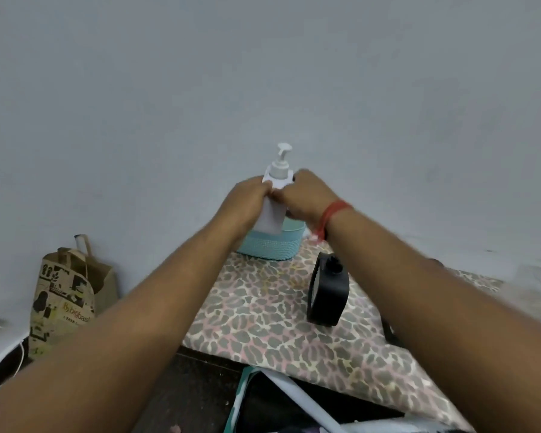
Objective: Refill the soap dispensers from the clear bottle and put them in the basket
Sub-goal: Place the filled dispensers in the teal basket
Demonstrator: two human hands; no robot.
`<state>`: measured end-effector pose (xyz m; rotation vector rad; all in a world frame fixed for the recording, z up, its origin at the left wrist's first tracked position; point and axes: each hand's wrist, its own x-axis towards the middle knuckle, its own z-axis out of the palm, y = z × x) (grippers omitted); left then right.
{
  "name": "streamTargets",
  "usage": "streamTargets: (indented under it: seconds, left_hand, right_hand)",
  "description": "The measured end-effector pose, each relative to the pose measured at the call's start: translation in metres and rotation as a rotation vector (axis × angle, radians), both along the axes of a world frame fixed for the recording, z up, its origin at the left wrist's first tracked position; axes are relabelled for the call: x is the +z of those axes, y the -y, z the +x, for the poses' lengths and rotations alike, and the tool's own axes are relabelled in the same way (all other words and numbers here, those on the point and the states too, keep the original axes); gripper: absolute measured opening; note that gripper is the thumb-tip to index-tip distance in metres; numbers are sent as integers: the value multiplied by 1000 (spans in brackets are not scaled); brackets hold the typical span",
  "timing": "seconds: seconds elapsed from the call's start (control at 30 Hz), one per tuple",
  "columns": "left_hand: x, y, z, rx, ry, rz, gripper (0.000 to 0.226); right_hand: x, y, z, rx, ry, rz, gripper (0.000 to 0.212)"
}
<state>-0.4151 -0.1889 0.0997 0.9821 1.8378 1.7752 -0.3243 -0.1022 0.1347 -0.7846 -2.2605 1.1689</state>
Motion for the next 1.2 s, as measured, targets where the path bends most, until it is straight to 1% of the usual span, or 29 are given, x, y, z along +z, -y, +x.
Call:
streamTargets:
  seconds: [0.07,0.13,0.2,0.3,0.37,0.43,0.5,0.53,0.63,0.67,0.73,0.8,0.87,0.97,1.03,1.07,1.13,1.2]
  left_hand:
    - [12,-17,-10,-31,80,4,21]
    - [23,-34,-17,-51,133,0,20]
    - [28,-50,-21,-56,144,-28,20]
    - [26,-73,-27,-59,151,-88,22]
    - [19,-85,-30,-61,169,-122,25]
    - [7,-96,-35,-55,188,-156,27]
    - [-5,-104,-43,-45,194,-197,26]
    - [-11,-108,-47,-40,194,-216,26]
    - [-23,-116,-59,-23,201,-250,19]
    - [-26,-118,-62,-19,203,-264,16]
    - [-30,-121,-67,-22,203,-308,12]
    - [-35,-123,-72,-38,204,-359,13]
    - [-40,-124,-75,-60,210,-399,21]
    - [-47,-124,-77,-70,200,-452,23]
    - [-47,-124,-78,-68,192,-470,21]
    - [-47,-125,-78,-65,171,-487,19]
    - [-44,-126,-78,-55,107,-532,14]
    - [-42,-126,-77,-43,49,-569,17]
  right_hand:
    - [25,-22,-5,20,87,-44,31]
    - [40,-45,-9,16,169,-55,35]
    - [42,-66,-13,38,163,-92,31]
    - [30,-92,-18,47,110,-236,22]
    - [17,-105,-21,45,118,-251,25]
    - [6,-112,-27,31,185,-187,41]
    - [-3,-115,-31,17,315,-71,51]
    - [-7,-117,-34,24,358,-25,51]
    - [-21,-123,-44,84,379,43,34]
    - [-25,-125,-46,100,419,95,31]
    - [-30,-127,-52,124,516,232,32]
    - [-35,-128,-57,132,584,326,38]
    - [-40,-131,-60,144,648,379,32]
    - [-47,-133,-64,165,725,427,32]
    - [-47,-133,-65,177,728,455,30]
    - [-47,-134,-66,180,730,467,33]
    - [-46,-135,-66,188,752,488,31]
    - [-46,-136,-66,180,773,503,32]
